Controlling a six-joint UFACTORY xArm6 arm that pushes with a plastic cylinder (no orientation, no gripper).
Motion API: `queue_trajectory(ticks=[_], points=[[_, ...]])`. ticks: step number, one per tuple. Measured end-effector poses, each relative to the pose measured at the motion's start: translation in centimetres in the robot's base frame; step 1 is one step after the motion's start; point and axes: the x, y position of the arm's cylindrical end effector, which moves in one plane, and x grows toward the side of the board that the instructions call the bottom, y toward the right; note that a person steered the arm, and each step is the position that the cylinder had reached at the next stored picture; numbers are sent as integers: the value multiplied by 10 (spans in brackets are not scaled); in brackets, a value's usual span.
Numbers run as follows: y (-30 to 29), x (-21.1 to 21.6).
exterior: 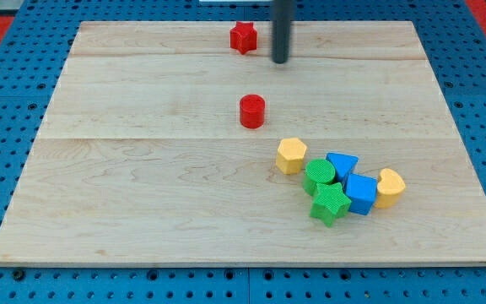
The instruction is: Place the blue triangle in between the yellow hexagon and the green circle
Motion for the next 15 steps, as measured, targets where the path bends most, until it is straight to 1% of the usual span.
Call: queue_trajectory(ticks=[1,2,3,4,6,7,8,10,11,12,14,15], points=[[91,24],[127,98],[123,165],[109,197],[11,205],[-20,205],[-25,204],[-70,187],[-36,209],[-28,234],[-109,234],[-90,237]])
